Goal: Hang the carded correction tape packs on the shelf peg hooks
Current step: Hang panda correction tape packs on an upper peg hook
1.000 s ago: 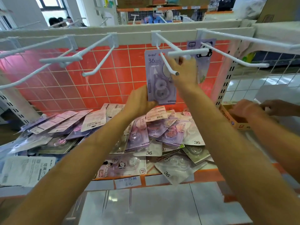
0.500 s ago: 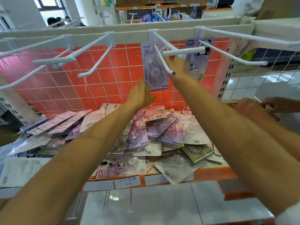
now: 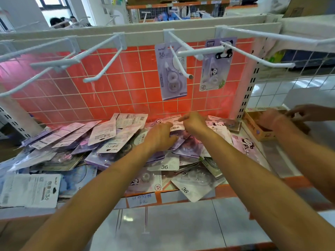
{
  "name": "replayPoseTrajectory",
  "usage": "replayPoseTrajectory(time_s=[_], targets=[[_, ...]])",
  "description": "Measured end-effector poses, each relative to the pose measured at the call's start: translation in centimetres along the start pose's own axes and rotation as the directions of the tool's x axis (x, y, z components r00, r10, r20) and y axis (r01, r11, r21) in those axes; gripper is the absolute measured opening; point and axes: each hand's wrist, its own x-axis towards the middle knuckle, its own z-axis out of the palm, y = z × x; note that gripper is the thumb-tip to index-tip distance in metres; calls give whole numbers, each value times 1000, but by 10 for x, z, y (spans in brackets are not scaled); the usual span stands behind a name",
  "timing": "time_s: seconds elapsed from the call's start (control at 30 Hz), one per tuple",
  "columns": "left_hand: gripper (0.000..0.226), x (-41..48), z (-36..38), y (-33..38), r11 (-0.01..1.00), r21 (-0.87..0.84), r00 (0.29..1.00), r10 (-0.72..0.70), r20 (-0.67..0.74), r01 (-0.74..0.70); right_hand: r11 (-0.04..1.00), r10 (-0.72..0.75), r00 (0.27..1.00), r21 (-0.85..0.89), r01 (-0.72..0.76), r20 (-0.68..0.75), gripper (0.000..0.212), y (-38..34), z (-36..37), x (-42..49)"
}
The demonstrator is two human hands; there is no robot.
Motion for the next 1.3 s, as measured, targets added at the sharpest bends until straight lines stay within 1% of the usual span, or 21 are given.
replayPoseTrajectory(time_s=[0.07, 0.1, 0.2, 0.27, 0.37, 0.4, 0.47, 0.53, 0.6, 0.7, 0.83, 0.9, 1.0, 1.1, 1.17, 1.23, 1.3], targets=[[30, -2, 2, 0, 999, -40, 999, 14, -34, -15, 996, -54, 998, -62, 56, 32, 34, 5, 2, -2], [25, -3, 3, 0, 998, -54, 999, 14, -50, -16, 991, -91, 995, -95, 95, 48, 33, 8, 2, -3], [26, -7, 5, -2, 995, -93, 994, 12, -111, -22, 971, -191, 981, -138, 194, 35, 31, 17, 5, -4], [23, -10, 6, -4, 994, -108, 990, 11, -143, -26, 960, -251, 968, -136, 245, -25, 24, 21, 6, -7], [15, -15, 4, -7, 987, -155, 982, 9, -189, -39, 944, -329, 934, -89, 319, -140, 19, 21, 1, -15], [16, -17, 3, -8, 979, -196, 976, 12, -216, -55, 933, -361, 913, -67, 354, -191, 18, 19, -3, -19], [28, -24, -1, -10, 958, -278, 962, -7, -274, -72, 905, -405, 870, 7, 424, -282, 17, 14, -12, -29], [34, -29, -7, -12, 927, -371, 955, -56, -292, -59, 883, -382, 856, 135, 449, -347, 16, 7, -23, -38], [37, -32, -10, -15, 894, -446, 962, -84, -260, -43, 843, -332, 852, 279, 461, -404, 15, -2, -34, -46], [32, -35, -14, -14, 878, -476, 972, -75, -224, -42, 757, -277, 844, 437, 486, -458, 18, -15, -48, -57], [17, -42, -13, -14, 790, -606, 985, -10, -170, -97, 729, -257, 848, 482, 485, -464, 20, -25, -55, -63], [20, -45, -12, -16, 742, -663, 991, 18, -131, -101, 730, -244, 852, 491, 476, -463, 20, -26, -57, -64], [15, -51, -13, -14, 630, -770, 993, 30, -112, -106, 725, -193, 861, 524, 448, -470, 21, -25, -58, -65], [15, -57, -18, -8, 513, -850, 992, 19, -128, -120, 704, -132, 882, 583, 405, -453, 17, -22, -61, -67], [13, -59, -21, -8, 438, -890, 986, -39, -159, -127, 706, -94, 895, 604, 368, -435, 13, -17, -63, -68], [10, -60, -26, -8, 369, -921, 971, -146, -188, -123, 745, -74, 914, 587, 316, -398, 9, -11, -66, -69], [8, -60, -32, -10, 318, -935, 947, -222, -233, -156, 791, -63, 940, 557, 252, -336, 8, -4, -67, -68]])
